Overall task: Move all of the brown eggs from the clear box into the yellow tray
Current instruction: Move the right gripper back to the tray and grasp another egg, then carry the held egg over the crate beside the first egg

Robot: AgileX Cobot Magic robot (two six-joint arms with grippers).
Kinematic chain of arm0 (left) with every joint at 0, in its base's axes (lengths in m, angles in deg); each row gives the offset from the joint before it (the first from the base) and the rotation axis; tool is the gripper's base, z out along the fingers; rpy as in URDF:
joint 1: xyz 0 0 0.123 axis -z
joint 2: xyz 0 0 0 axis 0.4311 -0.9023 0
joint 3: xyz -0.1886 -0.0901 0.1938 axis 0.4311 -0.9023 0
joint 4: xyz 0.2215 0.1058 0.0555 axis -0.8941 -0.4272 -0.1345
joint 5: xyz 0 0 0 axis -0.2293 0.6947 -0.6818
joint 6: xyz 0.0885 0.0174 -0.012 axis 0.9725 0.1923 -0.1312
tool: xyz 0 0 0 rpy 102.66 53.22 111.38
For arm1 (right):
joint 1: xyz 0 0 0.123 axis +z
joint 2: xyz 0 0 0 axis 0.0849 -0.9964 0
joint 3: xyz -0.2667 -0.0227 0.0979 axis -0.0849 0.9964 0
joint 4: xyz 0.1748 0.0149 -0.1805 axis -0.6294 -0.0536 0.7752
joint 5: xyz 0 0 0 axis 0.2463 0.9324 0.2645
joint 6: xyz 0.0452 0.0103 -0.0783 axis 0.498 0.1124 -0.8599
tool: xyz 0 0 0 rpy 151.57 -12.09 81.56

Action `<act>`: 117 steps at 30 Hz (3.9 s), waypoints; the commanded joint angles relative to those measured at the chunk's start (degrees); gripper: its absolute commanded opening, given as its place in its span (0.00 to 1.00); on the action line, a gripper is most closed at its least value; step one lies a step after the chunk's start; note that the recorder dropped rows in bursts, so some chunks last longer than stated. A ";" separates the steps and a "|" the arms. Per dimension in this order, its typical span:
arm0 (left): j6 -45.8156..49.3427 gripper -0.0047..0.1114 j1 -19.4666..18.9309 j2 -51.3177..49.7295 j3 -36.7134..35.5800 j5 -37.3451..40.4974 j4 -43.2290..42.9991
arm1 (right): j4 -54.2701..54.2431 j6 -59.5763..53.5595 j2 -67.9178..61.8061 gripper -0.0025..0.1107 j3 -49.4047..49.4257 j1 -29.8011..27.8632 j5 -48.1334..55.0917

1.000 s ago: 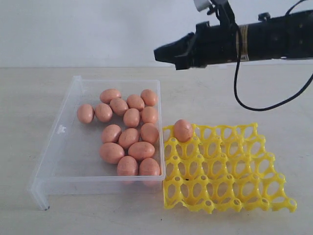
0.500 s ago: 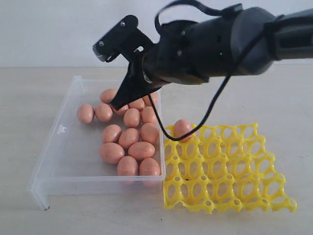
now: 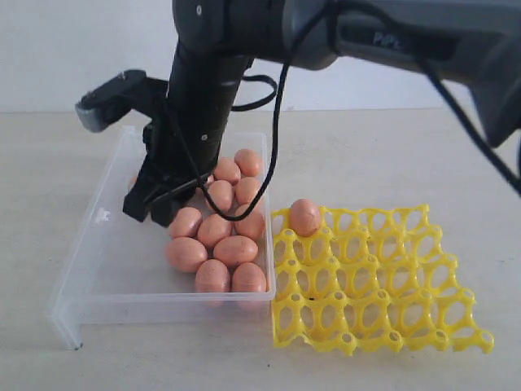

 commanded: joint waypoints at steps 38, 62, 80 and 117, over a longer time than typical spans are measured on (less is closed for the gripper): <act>-0.21 0.00 0.22 -0.17 -0.01 -0.17 -0.10 | 5.68 2.19 -6.80 0.02 -0.83 1.42 -2.00; -0.21 0.00 0.08 -0.17 -0.01 -0.18 -0.10 | 10.05 45.91 45.86 0.02 74.49 -19.97 -86.80; -0.21 0.00 0.19 -0.17 -0.01 -0.15 -0.10 | 115.37 114.70 23.36 0.02 47.30 -46.29 -134.67; -0.21 0.00 0.19 -0.17 -0.01 -0.15 -0.10 | 112.47 89.21 6.49 0.02 47.44 -42.75 -120.03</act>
